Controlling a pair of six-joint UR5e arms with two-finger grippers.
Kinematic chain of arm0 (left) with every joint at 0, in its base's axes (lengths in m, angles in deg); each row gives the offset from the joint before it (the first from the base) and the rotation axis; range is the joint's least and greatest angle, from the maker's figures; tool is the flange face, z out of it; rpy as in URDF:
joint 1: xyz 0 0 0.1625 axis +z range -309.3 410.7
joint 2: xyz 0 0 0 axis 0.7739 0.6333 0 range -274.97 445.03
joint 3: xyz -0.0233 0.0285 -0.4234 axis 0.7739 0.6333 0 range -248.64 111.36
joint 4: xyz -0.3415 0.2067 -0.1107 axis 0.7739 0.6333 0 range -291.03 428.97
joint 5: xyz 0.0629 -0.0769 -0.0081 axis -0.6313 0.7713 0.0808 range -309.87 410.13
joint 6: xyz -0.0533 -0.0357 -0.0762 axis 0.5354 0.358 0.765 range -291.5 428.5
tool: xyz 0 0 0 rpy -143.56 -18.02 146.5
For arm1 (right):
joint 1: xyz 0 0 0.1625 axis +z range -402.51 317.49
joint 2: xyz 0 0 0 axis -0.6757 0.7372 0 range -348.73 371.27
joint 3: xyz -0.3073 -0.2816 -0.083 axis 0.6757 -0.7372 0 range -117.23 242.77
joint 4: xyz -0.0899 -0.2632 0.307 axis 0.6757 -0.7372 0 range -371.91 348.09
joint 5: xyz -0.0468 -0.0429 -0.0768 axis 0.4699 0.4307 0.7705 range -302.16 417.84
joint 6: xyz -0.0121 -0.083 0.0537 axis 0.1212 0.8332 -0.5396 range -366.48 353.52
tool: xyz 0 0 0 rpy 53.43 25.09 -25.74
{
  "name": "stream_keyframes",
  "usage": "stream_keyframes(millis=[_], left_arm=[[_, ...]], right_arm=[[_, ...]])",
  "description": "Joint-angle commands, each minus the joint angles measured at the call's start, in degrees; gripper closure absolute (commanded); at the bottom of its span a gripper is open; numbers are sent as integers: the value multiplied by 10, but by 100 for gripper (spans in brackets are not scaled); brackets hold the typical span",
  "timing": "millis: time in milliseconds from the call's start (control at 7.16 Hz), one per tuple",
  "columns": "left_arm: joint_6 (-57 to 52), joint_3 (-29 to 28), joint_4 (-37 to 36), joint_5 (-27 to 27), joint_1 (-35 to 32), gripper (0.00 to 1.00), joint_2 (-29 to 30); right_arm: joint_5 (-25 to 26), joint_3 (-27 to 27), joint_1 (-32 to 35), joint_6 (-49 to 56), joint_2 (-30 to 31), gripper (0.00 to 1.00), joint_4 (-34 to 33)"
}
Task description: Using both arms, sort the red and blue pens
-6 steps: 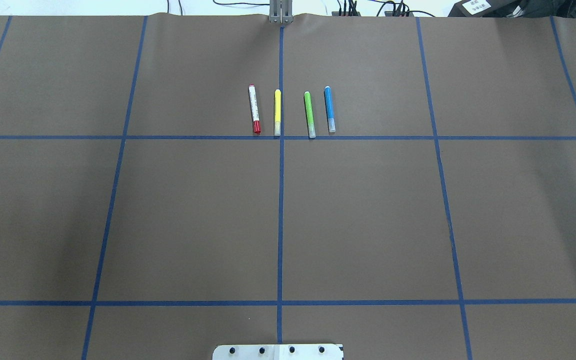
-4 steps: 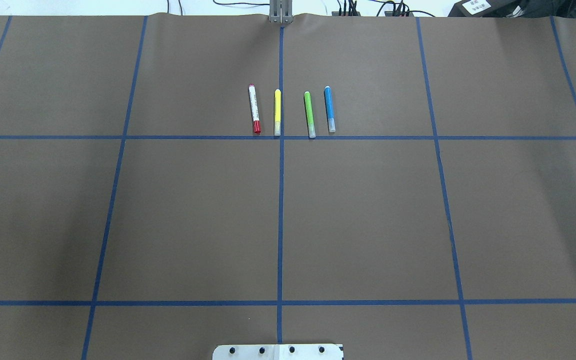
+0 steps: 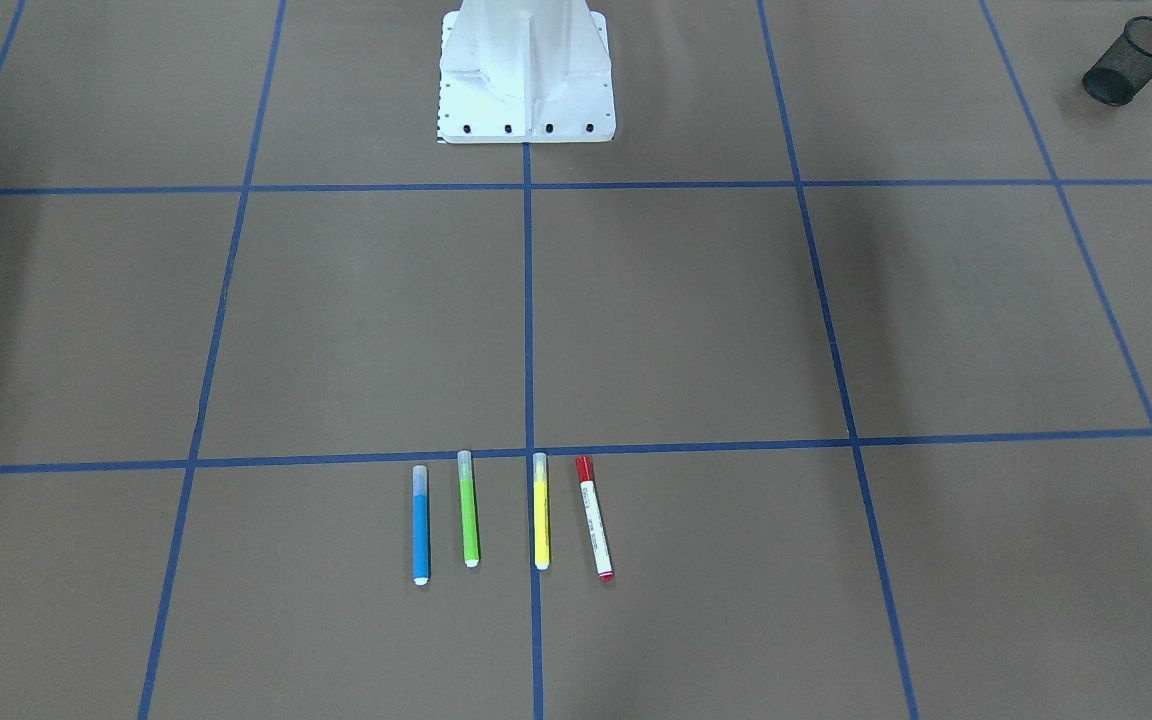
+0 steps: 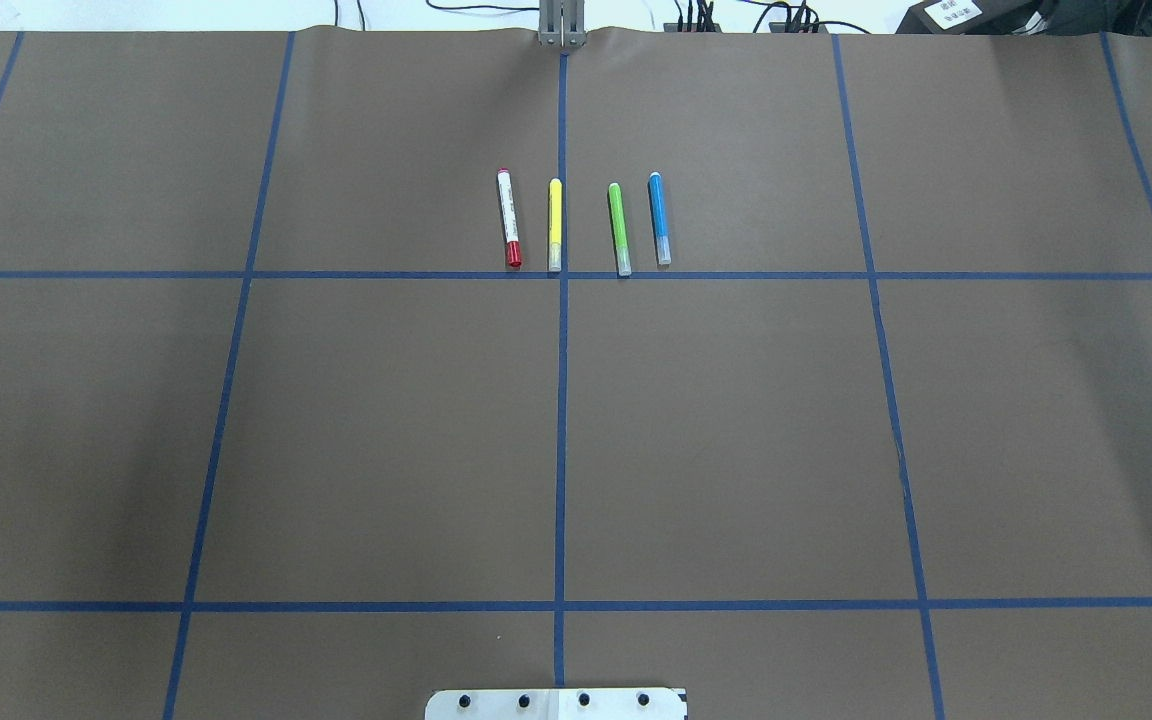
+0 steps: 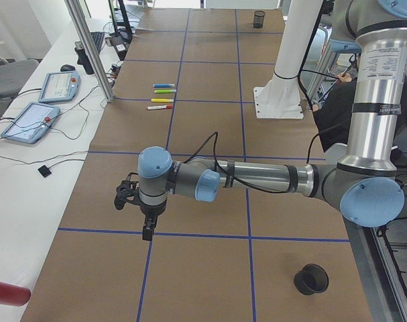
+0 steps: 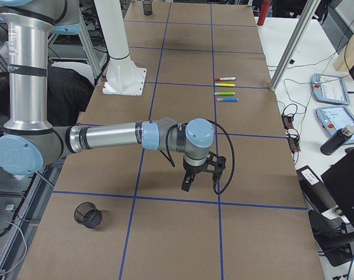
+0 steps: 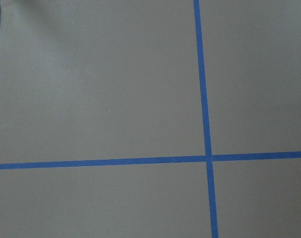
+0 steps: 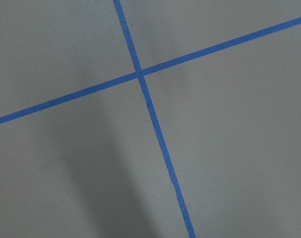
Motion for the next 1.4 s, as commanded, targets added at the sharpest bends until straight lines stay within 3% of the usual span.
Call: stream_keyframes(millis=[0, 699, 1257], left_arm=[[0, -1, 0, -1, -1, 0, 0], [0, 7, 1, 2, 2, 0, -2], [4, -5, 15, -1, 26, 0, 13]], right_arm=[[0, 2, 0, 0, 0, 0, 2], [-8, 12, -2, -2, -11, 0, 5], [-3, 7, -29, -7, -74, 0, 1]])
